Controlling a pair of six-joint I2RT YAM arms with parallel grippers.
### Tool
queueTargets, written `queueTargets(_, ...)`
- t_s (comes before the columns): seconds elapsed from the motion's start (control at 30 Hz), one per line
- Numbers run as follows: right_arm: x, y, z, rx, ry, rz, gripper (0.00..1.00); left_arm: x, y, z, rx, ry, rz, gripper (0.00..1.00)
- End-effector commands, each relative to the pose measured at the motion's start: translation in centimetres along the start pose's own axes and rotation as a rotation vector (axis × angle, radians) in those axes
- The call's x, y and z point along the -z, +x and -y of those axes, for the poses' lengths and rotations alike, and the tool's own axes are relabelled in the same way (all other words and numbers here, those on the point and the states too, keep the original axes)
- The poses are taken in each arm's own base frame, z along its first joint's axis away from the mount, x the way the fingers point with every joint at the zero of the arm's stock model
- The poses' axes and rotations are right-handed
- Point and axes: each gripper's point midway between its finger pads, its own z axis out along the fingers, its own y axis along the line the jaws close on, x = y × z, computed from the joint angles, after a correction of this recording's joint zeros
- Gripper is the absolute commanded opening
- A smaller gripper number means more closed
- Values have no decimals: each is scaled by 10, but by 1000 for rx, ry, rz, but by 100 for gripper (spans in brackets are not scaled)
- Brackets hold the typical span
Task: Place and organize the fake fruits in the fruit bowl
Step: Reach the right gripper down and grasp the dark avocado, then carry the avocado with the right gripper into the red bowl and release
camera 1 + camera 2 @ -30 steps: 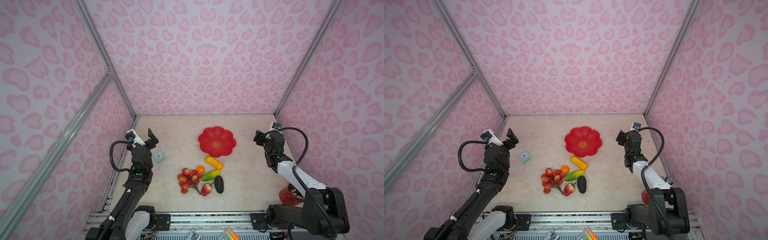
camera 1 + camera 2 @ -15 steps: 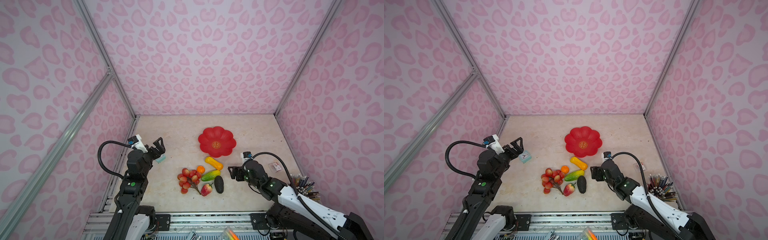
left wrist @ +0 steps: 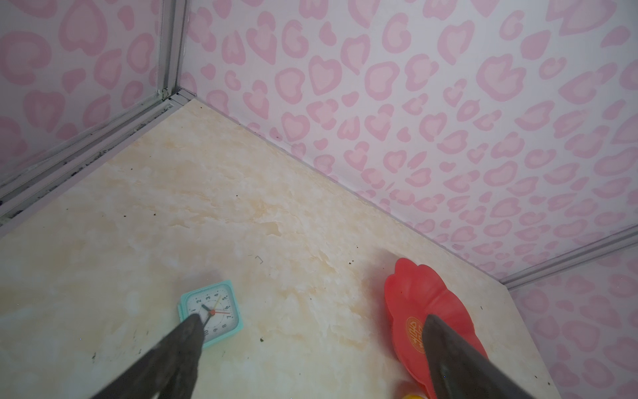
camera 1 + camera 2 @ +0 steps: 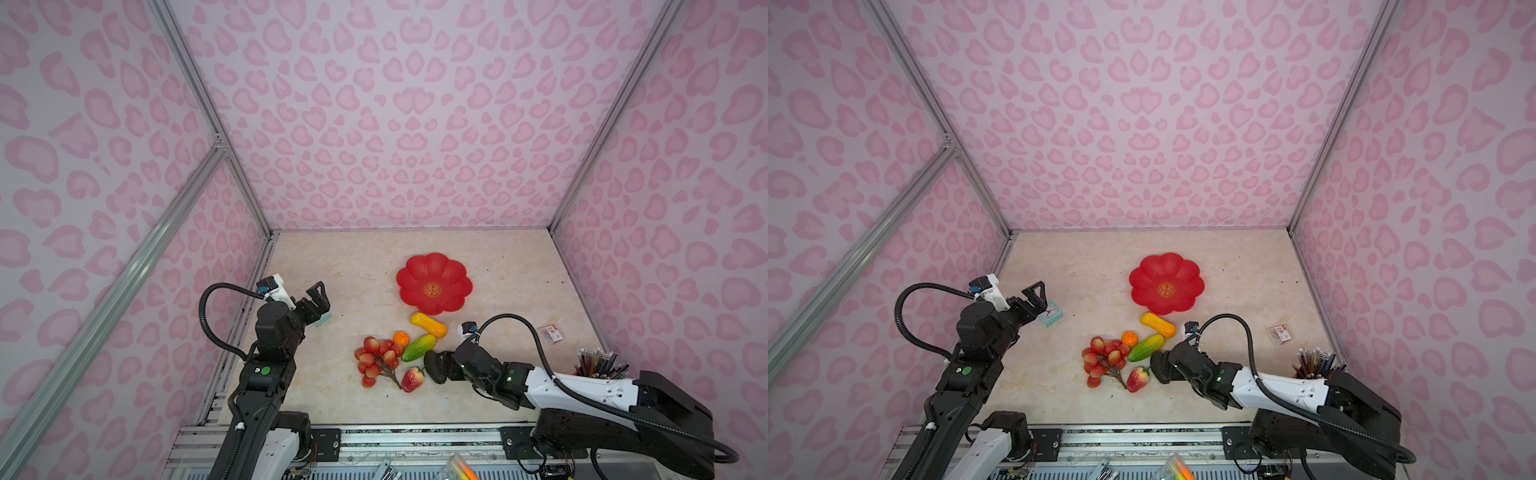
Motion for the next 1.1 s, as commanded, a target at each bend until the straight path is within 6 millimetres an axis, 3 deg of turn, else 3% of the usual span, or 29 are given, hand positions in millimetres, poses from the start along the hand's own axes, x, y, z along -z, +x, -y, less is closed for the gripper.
queueTargets(0.0, -10, 4, -15, -11, -5, -5, 77, 3, -4, -6, -23, -34, 18, 98)
queueTargets(0.2, -18, 12, -35, 76, 40, -33, 76, 6, -3, -9, -37, -52, 23, 98)
queueTargets(0.63, -18, 16, -37, 72, 67, -64, 76, 8, -4, -12, -44, -69, 33, 97)
queueTargets(0.9, -22, 23, -37, 80, 88, -97, 66, 10, -5, -13, -45, -74, 37, 97)
queueTargets(1.07, -26, 32, -39, 92, 93, -139, 55, 10, -5, -13, -43, -78, 39, 97)
